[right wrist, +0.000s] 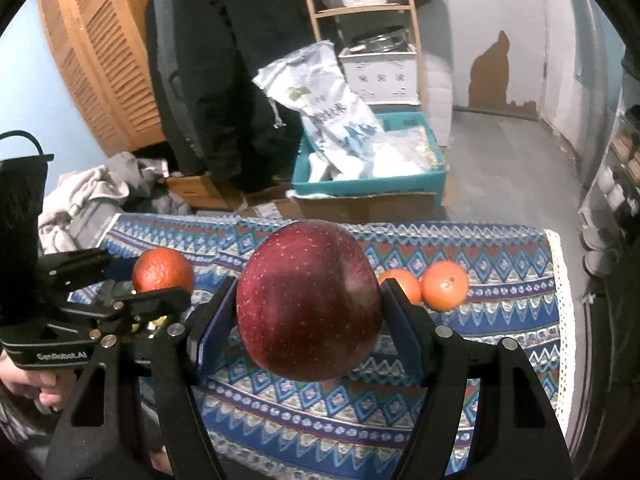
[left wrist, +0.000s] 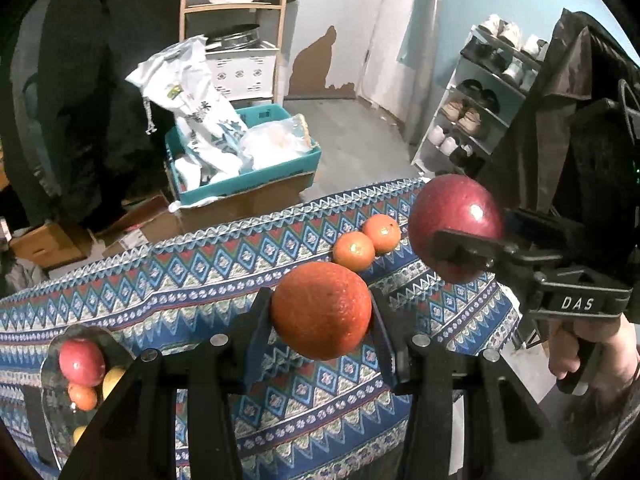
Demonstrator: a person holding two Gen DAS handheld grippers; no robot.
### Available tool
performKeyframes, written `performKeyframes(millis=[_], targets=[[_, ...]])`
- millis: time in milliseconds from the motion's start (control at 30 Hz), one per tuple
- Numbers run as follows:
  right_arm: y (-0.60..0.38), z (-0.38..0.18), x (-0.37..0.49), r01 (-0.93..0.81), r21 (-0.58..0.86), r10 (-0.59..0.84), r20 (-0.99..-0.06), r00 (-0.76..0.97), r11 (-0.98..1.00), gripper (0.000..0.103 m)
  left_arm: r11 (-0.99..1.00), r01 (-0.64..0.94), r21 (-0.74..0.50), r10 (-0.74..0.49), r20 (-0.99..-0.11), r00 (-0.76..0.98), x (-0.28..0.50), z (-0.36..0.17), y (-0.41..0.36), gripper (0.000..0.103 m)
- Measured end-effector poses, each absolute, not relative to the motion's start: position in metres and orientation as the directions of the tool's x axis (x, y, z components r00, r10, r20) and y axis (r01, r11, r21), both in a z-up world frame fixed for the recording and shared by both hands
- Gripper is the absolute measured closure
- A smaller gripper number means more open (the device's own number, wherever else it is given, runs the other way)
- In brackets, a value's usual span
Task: Organize fruits
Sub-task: 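Lift and carry the orange with the left tool while the right tool carries the apple to the bowl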
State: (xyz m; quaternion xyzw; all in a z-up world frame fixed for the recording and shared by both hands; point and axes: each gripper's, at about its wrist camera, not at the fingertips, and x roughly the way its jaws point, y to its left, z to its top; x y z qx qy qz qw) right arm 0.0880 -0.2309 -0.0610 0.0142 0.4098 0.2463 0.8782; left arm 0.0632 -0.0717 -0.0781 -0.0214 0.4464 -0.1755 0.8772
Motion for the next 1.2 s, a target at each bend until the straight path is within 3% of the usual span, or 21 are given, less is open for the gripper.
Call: performKeyframes(millis=[1200], targets=[[-0.069,-0.057,0.084,-0.597,0.309,0.595,-0.715,0.368,0.741,0.031,0.968,0.023,-0.251,-0.21,-0.751,0.625,0.008,-0.087,0.092,0.055]])
